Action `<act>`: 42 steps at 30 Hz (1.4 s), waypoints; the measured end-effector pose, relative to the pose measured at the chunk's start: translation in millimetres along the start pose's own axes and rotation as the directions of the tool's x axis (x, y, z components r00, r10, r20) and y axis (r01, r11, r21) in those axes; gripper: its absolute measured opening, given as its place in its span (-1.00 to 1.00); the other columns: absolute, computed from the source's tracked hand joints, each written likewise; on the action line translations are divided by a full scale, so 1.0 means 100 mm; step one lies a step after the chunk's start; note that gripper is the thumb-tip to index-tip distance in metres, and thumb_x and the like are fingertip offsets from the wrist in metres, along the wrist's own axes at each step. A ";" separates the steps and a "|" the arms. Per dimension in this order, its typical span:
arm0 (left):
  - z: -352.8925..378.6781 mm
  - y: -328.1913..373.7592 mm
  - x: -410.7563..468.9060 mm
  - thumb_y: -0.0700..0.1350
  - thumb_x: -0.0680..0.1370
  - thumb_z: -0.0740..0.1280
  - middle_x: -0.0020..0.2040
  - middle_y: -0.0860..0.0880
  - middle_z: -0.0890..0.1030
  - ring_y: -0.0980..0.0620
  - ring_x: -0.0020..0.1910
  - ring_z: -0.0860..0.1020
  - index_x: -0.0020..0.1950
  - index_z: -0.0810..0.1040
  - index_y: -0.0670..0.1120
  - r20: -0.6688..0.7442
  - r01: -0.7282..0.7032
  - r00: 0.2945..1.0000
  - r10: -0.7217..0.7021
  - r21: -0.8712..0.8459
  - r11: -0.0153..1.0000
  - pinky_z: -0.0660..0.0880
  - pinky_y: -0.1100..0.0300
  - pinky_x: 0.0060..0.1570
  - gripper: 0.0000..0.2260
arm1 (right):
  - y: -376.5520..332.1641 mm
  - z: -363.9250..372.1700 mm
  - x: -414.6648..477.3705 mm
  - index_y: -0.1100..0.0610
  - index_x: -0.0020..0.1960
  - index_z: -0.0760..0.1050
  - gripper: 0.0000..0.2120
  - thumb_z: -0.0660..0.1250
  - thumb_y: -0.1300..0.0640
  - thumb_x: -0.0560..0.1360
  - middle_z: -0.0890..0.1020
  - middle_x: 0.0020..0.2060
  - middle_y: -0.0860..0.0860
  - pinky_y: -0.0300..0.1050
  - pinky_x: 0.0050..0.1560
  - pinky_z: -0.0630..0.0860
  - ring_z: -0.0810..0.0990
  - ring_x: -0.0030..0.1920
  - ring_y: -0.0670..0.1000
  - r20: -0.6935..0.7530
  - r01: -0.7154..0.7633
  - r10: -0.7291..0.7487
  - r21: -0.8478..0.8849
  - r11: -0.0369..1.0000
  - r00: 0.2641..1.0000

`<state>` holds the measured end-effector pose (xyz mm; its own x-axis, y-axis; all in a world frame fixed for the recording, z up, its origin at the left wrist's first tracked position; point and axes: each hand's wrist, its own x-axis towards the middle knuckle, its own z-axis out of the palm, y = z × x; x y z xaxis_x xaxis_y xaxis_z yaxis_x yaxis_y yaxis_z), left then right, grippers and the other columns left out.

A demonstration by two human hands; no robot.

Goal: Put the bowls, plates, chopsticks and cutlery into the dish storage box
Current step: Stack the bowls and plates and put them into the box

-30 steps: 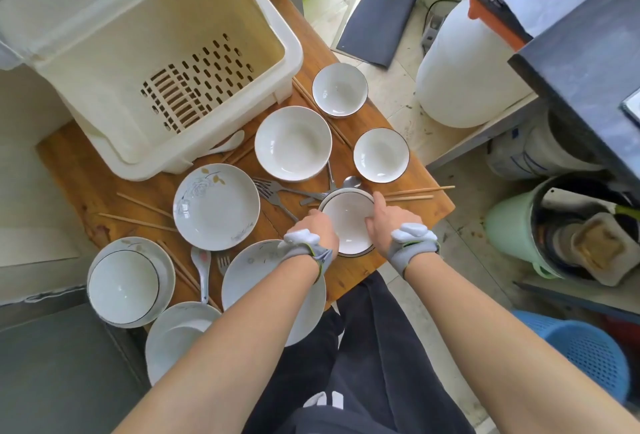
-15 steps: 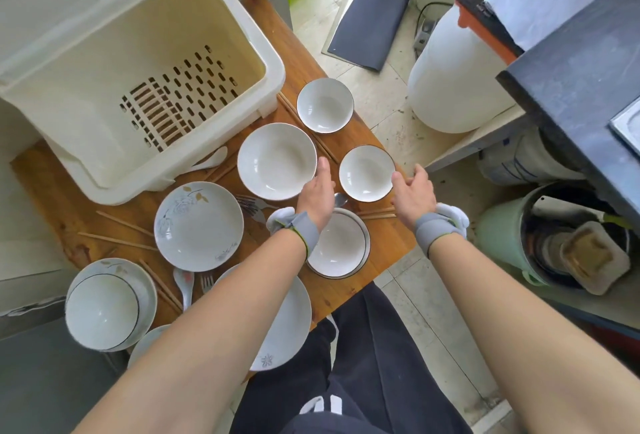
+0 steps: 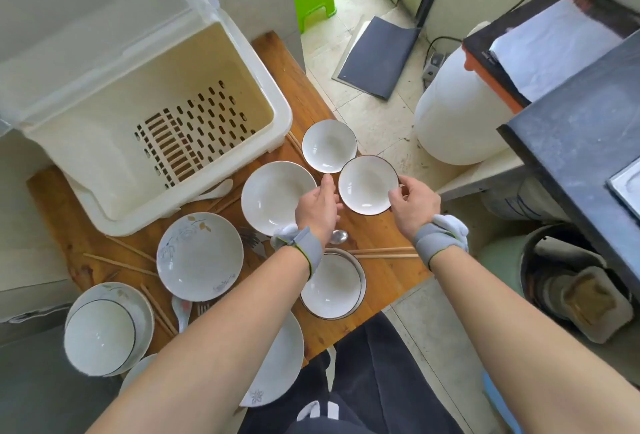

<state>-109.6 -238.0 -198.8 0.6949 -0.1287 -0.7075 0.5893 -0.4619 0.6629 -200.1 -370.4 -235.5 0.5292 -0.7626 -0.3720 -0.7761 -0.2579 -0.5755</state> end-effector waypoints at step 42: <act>-0.52 0.31 0.07 -0.06 0.59 0.13 0.05 -0.08 0.55 -0.04 -0.02 0.53 0.20 0.55 -0.08 0.083 -0.019 0.996 0.018 0.012 1.000 0.45 0.17 -0.26 -0.71 | -0.70 0.17 -0.06 -0.05 0.37 0.44 -0.56 0.10 0.06 0.52 0.65 0.06 0.00 0.00 0.05 0.55 0.59 0.00 0.12 0.121 0.094 -0.103 0.076 0.993 0.987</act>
<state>-65.2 -207.1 -170.1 0.6690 -0.2093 -0.7132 0.5708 -0.4698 0.6733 -142.7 -338.2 -205.1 0.6438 -0.6548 -0.3959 -0.6946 -0.2829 -0.6615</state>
